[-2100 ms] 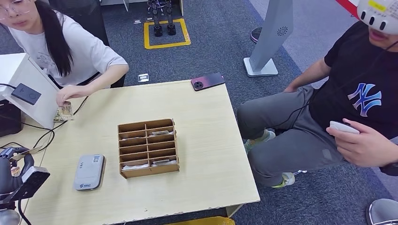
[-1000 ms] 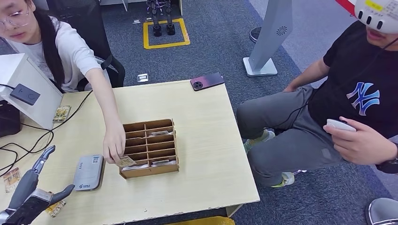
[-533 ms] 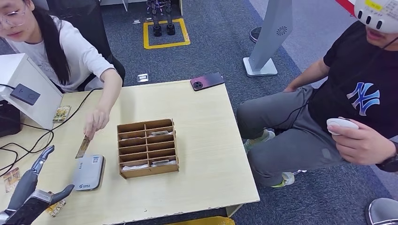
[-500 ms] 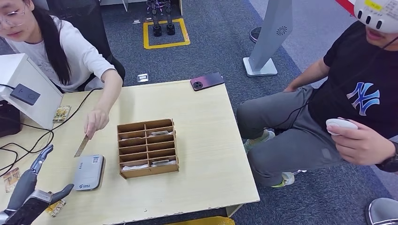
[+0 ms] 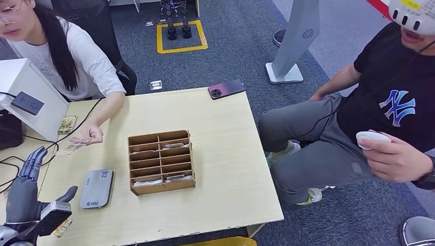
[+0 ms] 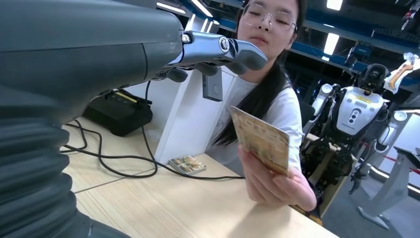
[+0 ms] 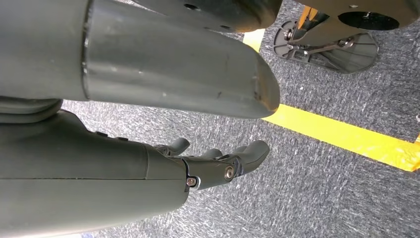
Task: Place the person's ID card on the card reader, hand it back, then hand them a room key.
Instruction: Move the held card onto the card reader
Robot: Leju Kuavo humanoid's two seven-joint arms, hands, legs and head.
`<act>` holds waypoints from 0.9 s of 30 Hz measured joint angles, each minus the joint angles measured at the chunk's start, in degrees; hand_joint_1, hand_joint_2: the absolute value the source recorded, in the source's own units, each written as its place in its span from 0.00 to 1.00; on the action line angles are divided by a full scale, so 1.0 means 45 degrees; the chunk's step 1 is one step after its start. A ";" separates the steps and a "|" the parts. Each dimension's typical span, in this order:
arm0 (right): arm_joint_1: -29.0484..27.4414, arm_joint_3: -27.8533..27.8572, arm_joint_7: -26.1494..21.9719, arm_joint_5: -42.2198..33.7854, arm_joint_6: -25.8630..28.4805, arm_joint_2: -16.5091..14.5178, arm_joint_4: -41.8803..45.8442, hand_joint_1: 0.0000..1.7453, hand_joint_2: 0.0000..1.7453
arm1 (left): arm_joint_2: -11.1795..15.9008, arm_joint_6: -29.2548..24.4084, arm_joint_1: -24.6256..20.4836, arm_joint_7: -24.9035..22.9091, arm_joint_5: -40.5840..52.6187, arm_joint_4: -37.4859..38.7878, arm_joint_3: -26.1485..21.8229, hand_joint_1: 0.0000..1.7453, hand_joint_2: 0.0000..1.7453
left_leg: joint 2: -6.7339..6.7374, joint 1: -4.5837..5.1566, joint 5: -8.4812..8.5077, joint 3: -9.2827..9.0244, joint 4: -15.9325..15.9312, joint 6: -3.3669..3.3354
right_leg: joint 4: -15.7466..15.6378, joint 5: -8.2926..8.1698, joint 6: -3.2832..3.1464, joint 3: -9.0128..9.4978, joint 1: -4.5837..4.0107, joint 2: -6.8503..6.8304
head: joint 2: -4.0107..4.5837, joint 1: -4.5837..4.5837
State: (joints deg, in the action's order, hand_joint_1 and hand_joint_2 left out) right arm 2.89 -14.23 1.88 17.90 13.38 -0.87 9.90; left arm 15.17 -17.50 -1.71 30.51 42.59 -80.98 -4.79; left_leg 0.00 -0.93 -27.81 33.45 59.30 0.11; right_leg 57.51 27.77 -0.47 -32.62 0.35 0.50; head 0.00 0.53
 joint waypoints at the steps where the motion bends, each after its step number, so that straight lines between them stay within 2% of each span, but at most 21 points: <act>1: 0.0001 0.0000 0.0000 0.0000 -0.0001 0.0000 0.0000 0.00 0.00 | -0.0010 -0.0002 -0.0013 0.0000 0.0005 0.0000 0.0001 0.00 1.00 | 0.0000 0.0000 0.0000 0.0000 0.0000 0.0000 | 0.0000 0.0000 0.0000 0.0000 0.0000 0.0000 | 0.0000 0.0001; 22: 0.0002 0.0009 -0.0019 0.0047 0.0016 -0.0018 0.0000 0.00 0.00 | -0.0053 -0.0335 -0.0100 -0.0023 0.0270 0.0002 0.0004 0.00 1.00 | 0.0000 0.0000 0.0000 0.0001 0.0000 0.0000 | 0.0000 0.0000 0.0000 0.0000 0.0000 0.0000 | 0.0000 0.0000; 23: 0.0001 0.0008 -0.0007 0.0073 0.0006 -0.0023 0.0000 0.00 0.00 | -0.0053 -0.0401 -0.0104 -0.0032 0.0339 0.0005 0.0004 0.19 1.00 | 0.0000 0.0000 0.0000 0.0001 0.0000 0.0000 | 0.0000 0.0000 0.0000 -0.0001 0.0000 0.0000 | 0.0000 -0.0001; 26: 0.0002 0.0008 0.0016 0.0169 0.0023 -0.0029 0.0000 0.00 0.00 | -0.0048 -0.0512 -0.0145 -0.0078 0.0457 0.0027 0.0004 0.94 1.00 | 0.0001 0.0000 0.0000 0.0001 0.0000 0.0000 | 0.0000 0.0000 0.0000 0.0000 0.0000 0.0000 | 0.0000 0.0001; 27: 0.0003 0.0009 0.0005 0.0182 0.0038 -0.0029 0.0000 0.00 0.00 | -0.0042 -0.0518 -0.0167 -0.0117 0.0470 0.0043 0.0002 1.00 1.00 | 0.0000 0.0000 0.0000 0.0001 0.0000 0.0000 | 0.0000 0.0000 0.0000 0.0000 0.0000 -0.0001 | 0.0000 0.0001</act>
State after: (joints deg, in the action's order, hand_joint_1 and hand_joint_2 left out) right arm 2.91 -14.19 1.90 18.72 13.55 -1.01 9.90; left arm 14.98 -19.84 -2.46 29.99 44.71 -80.79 -4.78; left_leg 0.00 -0.93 -27.81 33.45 59.30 0.11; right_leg 57.51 27.77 -0.47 -32.62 0.35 0.50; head 0.00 0.54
